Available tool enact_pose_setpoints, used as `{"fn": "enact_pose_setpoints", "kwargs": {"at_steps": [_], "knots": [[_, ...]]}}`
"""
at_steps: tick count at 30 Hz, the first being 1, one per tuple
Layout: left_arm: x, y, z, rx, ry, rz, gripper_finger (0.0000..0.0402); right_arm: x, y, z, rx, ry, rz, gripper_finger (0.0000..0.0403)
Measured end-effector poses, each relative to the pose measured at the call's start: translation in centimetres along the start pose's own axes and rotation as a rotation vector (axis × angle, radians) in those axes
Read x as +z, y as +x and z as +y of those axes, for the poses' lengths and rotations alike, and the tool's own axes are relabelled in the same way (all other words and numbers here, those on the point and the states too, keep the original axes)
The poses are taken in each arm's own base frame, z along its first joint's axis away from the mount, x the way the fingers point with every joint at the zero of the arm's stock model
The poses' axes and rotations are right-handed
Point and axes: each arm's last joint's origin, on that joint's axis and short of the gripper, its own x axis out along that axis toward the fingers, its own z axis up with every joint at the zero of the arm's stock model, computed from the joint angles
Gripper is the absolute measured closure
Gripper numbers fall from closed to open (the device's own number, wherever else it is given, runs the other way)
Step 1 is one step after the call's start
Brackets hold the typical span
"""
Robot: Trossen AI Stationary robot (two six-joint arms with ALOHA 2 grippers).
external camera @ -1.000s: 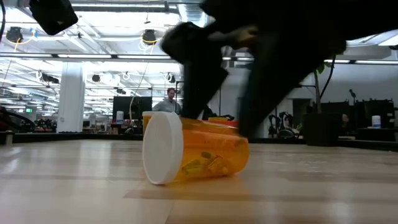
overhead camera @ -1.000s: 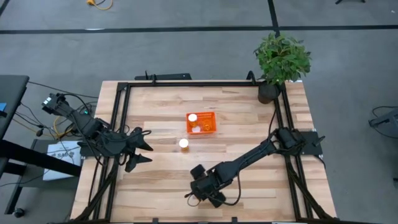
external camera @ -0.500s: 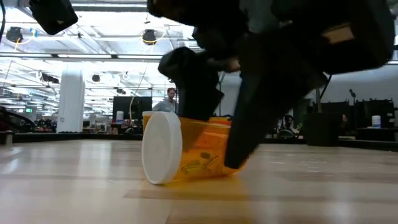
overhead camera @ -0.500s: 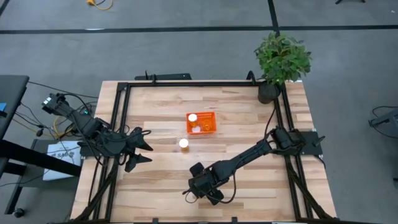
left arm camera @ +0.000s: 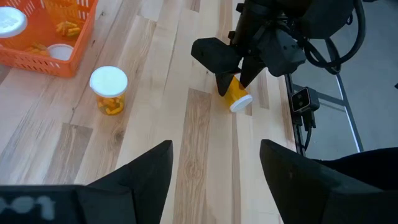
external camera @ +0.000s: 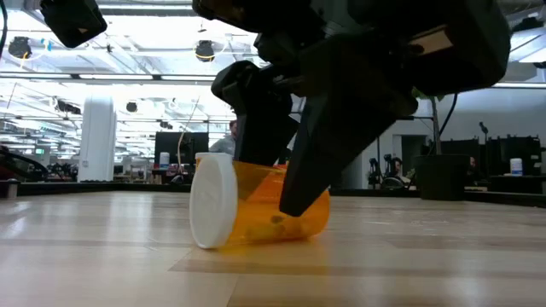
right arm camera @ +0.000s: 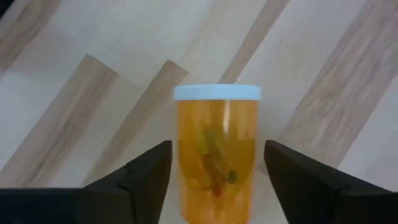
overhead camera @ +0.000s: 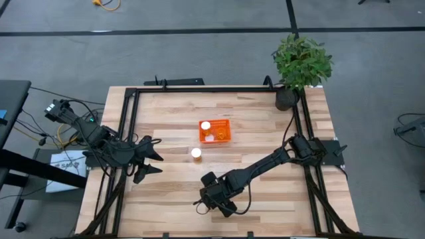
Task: Pick and place pill bottles into a basket
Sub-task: Put the orange pill bottle into the orange bin
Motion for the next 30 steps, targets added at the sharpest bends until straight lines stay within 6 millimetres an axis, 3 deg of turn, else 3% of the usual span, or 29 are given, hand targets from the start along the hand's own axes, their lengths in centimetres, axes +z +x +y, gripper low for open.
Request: {"fn": "enact_pose_setpoints", "kwargs": {"at_steps": [13, 20, 30], "knots": [[0.0, 0.0, 0.0, 0.0, 0.0, 0.0, 0.017, -0.1, 0.0, -0.3, 0.018, 0.04, -0.005, 0.0253], [0.0, 0.0, 0.0, 0.0, 0.0, 0.0, 0.017, -0.3, -0.3, -1.6, 0.008, 0.138, -0.002, 0.0239], [0.0, 0.0, 0.0, 0.0, 0.0, 0.0, 0.017, 1.5, -2.9, -3.9, -0.022, 0.171, -0.058, 0.0241]]}}
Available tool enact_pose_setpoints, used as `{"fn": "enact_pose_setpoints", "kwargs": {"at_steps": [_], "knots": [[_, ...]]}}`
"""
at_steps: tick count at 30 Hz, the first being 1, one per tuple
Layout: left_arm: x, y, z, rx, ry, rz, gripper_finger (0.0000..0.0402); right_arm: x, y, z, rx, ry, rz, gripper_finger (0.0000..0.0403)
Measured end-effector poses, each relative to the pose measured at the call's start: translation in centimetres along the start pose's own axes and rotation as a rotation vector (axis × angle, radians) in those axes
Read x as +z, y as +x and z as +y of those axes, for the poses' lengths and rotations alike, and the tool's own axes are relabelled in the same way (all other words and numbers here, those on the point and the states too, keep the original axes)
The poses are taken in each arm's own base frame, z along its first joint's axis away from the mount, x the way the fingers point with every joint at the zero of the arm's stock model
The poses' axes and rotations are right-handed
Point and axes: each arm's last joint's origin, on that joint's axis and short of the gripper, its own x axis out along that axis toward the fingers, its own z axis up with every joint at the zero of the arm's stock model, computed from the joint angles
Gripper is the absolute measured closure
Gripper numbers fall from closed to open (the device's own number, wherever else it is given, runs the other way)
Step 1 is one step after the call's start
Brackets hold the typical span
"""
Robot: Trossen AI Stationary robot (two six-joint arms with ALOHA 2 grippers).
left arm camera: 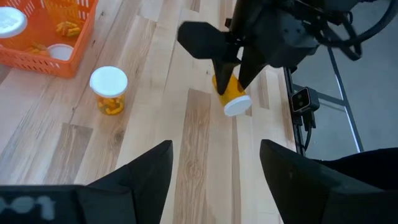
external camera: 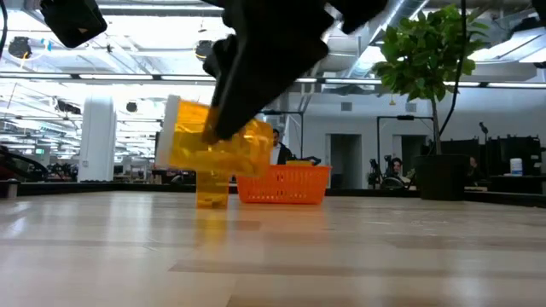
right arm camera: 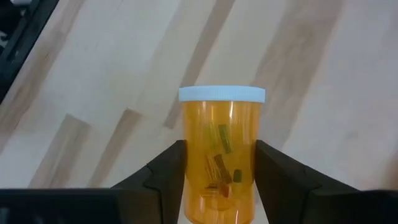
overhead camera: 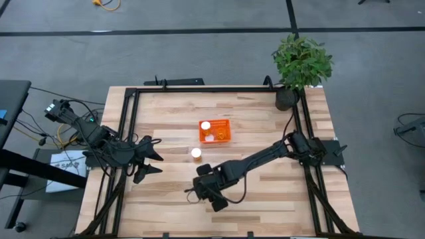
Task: Pick and place pill bottles into a basket
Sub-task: Put the orange pill bottle into the orange bin
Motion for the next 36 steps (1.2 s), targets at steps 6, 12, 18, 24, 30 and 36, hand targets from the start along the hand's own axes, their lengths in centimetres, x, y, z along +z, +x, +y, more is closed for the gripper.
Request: {"fn": "enact_pose_setpoints", "kwargs": {"at_steps": [6, 12, 18, 24, 30, 36], "knots": [[0.0, 0.0, 0.0, 0.004, 0.0, -0.003, 0.017, 0.9, -1.9, -2.2, -0.021, 0.128, -0.005, 0.0239], [0.2, 0.0, 0.2, 0.069, -0.016, -0.06, 0.017, 1.2, -3.3, -4.7, -0.05, 0.317, -0.023, 0.0239], [0.4, -0.1, 0.3, 0.126, -0.019, -0.116, 0.017, 1.2, -4.1, -6.9, -0.07, 0.479, -0.055, 0.024], [0.6, -0.1, 0.3, 0.154, 0.015, -0.153, 0.017, 1.1, -5.0, -8.2, -0.111, 0.542, -0.077, 0.0233], [0.6, -0.1, 0.4, 0.172, 0.038, -0.162, 0.017, 1.5, -7.4, -8.1, -0.24, 0.512, -0.12, 0.0228], [0.8, -0.1, 0.4, 0.195, 0.063, -0.188, 0.017, 1.0, -9.3, -8.6, -0.399, 0.516, -0.107, 0.0228]]}}
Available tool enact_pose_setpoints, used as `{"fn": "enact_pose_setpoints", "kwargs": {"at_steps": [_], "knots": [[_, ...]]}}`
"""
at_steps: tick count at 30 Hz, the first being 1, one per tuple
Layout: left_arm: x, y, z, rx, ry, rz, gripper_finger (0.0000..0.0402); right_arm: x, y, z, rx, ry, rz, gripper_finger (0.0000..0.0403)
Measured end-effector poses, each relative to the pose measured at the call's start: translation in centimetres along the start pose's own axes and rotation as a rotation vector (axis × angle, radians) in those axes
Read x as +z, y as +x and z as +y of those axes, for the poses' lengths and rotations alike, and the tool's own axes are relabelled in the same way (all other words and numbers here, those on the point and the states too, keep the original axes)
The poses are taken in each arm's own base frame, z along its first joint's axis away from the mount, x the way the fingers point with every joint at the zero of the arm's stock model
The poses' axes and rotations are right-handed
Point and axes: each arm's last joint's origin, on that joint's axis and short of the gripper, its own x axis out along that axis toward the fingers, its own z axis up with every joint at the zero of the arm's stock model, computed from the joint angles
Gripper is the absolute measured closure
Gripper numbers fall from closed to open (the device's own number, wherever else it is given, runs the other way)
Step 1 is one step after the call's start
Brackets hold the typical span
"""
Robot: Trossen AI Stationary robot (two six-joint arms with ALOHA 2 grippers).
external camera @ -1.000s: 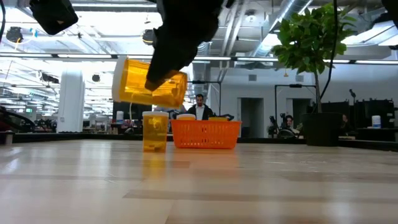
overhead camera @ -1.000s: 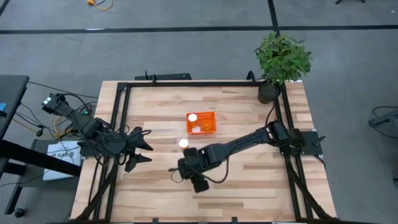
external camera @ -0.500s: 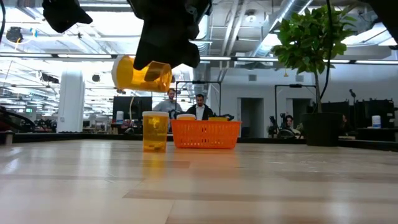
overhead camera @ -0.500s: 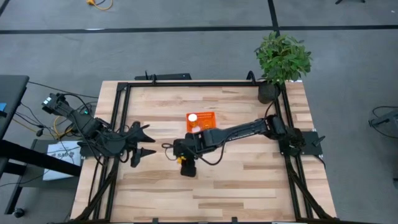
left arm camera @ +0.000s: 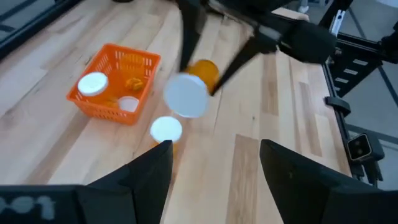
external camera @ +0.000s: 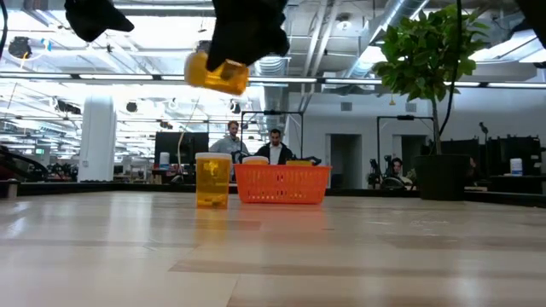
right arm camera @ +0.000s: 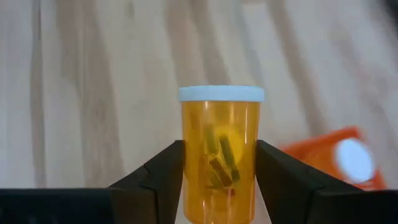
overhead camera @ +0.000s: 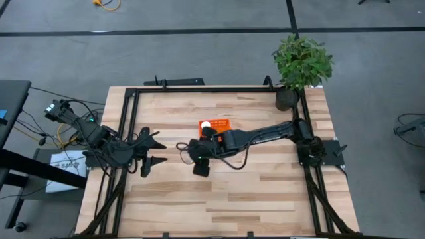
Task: Pick and place pill bottles into a basket
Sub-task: Put the orange pill bottle into the orange bin
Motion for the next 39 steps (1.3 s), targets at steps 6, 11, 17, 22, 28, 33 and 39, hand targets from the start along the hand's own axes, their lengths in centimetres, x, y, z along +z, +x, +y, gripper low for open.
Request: {"fn": "enact_pose_setpoints", "kwargs": {"at_steps": [6, 11, 17, 22, 28, 33, 39], "knots": [[0.3, 0.0, -0.1, 0.008, 0.021, -0.04, 0.017, 0.5, -0.8, -1.2, -0.097, 0.079, -0.042, 0.0219], [0.4, 0.0, 0.0, 0.031, 0.021, -0.057, 0.017, 0.5, -0.9, -1.4, -0.188, 0.158, -0.071, 0.0214], [0.4, 0.0, 0.0, 0.049, 0.021, -0.067, 0.017, 0.3, -1.3, -0.5, -0.321, 0.244, -0.143, 0.0217], [0.4, 0.0, 0.0, 0.05, 0.031, -0.067, 0.017, 0.0, -2.9, 0.6, -0.419, 0.291, -0.215, 0.0217], [0.4, 0.0, 0.0, 0.051, 0.036, -0.067, 0.017, -2.0, -4.8, 1.4, -0.608, 0.358, -0.232, 0.0217], [0.4, 0.0, 0.0, 0.051, 0.042, -0.067, 0.017, -3.6, -5.9, 1.6, -0.728, 0.427, -0.263, 0.0221], [0.5, 0.0, 0.0, 0.046, 0.04, -0.076, 0.017, -4.8, -5.2, 1.9, -0.766, 0.466, -0.288, 0.0223]]}}
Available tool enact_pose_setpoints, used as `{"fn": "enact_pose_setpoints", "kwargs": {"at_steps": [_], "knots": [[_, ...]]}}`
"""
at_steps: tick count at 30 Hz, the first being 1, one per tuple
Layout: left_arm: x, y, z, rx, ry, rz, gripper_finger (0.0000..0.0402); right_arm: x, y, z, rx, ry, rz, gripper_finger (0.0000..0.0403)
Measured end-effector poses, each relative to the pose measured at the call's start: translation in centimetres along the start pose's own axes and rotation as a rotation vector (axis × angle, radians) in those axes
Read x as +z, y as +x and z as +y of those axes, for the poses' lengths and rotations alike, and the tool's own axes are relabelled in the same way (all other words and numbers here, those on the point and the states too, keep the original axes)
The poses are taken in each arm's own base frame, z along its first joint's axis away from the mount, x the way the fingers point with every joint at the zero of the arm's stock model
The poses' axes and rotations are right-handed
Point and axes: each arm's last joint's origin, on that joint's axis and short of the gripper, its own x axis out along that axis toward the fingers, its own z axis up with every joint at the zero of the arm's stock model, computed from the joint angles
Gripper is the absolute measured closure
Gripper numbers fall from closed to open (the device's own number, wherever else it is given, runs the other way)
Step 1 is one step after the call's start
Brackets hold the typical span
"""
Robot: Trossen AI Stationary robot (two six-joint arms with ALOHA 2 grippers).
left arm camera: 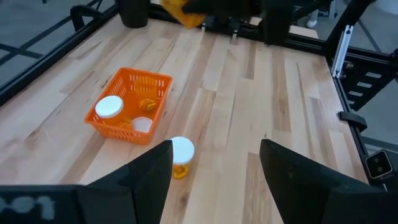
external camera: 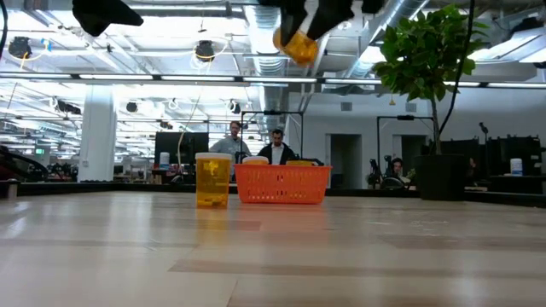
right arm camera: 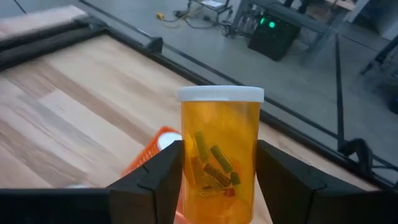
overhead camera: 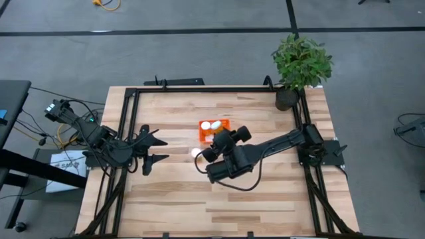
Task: Pick and place pill bottles into a basket
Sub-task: Put the orange pill bottle into the orange bin
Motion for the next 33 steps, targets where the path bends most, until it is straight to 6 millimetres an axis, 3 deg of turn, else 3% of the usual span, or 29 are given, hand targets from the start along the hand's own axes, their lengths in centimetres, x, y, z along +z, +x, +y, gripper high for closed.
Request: {"fn": "enact_pose_setpoints", "kwargs": {"at_steps": [20, 26, 33], "knots": [[0.4, 0.0, -0.2, -0.022, -0.027, -0.032, 0.017, -7.4, 4.3, 1.1, 0.076, 0.194, -0.036, 0.0223], [0.4, 0.0, -0.2, -0.021, -0.027, -0.032, 0.017, -7.3, 5.3, 1.5, 0.2, 0.249, -0.115, 0.0223], [0.4, 0.0, -0.2, -0.019, -0.017, -0.032, 0.017, -6.4, 7.0, 0.4, 0.453, 0.159, -0.175, 0.0223]]}}
